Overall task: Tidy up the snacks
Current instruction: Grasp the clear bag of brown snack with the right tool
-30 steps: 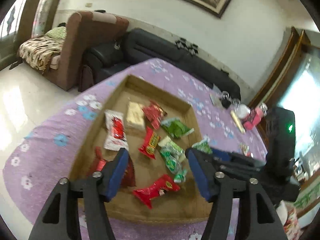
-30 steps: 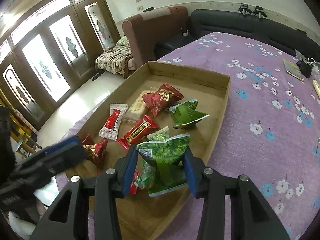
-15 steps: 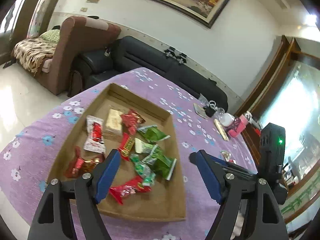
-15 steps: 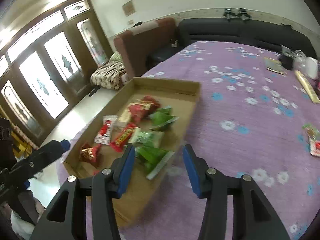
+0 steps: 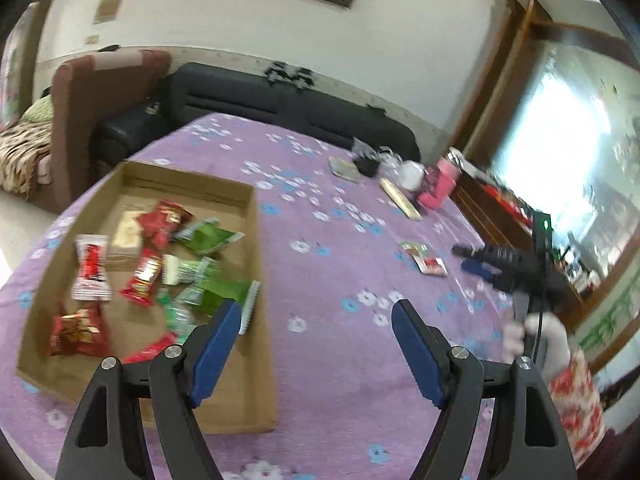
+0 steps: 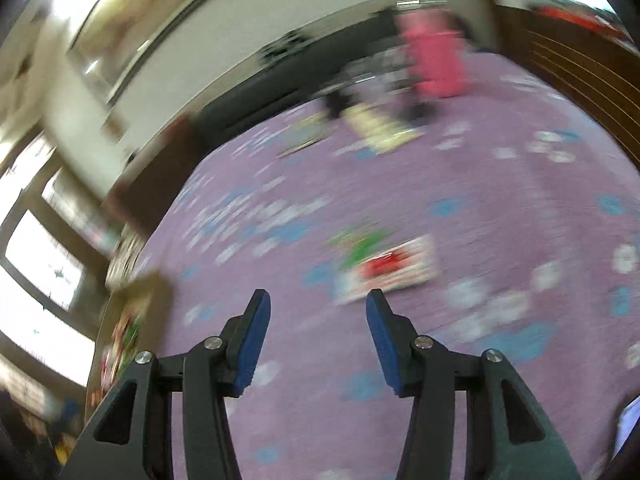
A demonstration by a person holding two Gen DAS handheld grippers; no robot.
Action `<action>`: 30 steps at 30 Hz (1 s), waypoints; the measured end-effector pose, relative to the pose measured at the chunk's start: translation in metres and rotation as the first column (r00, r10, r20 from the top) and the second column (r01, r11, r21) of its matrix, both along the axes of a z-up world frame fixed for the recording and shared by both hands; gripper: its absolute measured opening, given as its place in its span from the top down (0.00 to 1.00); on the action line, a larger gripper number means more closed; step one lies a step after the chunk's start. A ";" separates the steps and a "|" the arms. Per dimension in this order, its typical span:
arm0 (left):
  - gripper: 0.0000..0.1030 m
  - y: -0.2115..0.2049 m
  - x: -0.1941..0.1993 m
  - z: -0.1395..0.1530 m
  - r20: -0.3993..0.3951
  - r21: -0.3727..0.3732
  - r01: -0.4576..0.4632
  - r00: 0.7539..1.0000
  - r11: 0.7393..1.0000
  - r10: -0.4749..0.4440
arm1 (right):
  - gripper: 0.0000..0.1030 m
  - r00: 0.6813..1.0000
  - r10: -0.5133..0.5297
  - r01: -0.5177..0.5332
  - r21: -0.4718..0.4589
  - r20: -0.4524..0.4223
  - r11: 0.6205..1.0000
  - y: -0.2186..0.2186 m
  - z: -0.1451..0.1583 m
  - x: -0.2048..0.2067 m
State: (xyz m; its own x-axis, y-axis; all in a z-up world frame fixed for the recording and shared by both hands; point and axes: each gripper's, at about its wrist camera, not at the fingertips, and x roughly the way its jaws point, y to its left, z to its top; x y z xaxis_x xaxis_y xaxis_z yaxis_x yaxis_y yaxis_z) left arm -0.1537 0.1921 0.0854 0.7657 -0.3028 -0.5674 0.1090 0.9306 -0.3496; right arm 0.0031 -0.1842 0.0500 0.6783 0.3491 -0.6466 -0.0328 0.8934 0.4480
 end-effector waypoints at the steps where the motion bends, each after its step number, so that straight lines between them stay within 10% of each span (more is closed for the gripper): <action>1: 0.21 -0.005 0.002 -0.002 -0.009 0.002 0.013 1.000 1.000 -0.013 | 0.53 0.999 -0.038 0.038 0.002 -0.007 0.999 -0.015 -0.002 0.006; 13: 0.21 -0.032 0.015 -0.011 -0.056 0.026 0.058 0.997 0.998 -0.057 | 0.53 0.996 -0.027 0.027 -0.001 -0.090 1.000 -0.026 -0.037 0.074; 17: 0.21 -0.032 0.016 -0.012 -0.062 0.026 0.062 0.996 0.998 -0.060 | 0.52 0.984 0.114 -0.112 0.023 -0.136 0.994 0.000 -0.043 0.070; 20: 0.21 -0.033 0.018 -0.014 -0.067 0.022 0.069 0.995 0.997 -0.068 | 0.52 0.919 0.360 -0.324 0.210 -0.163 0.922 0.023 -0.045 0.053; 30: 0.21 -0.042 0.017 -0.016 -0.071 0.026 0.101 0.992 0.995 -0.099 | 0.52 0.994 0.087 -0.096 -0.156 -0.069 0.983 0.030 -0.026 0.076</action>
State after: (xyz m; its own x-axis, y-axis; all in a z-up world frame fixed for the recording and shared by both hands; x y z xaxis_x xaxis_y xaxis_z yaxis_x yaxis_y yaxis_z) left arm -0.1364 0.1505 0.0698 0.6905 -0.3587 -0.6281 0.1787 0.9260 -0.3324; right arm 0.0787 -0.1541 0.0241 0.6050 0.2975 -0.7386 -0.0942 0.9478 0.3046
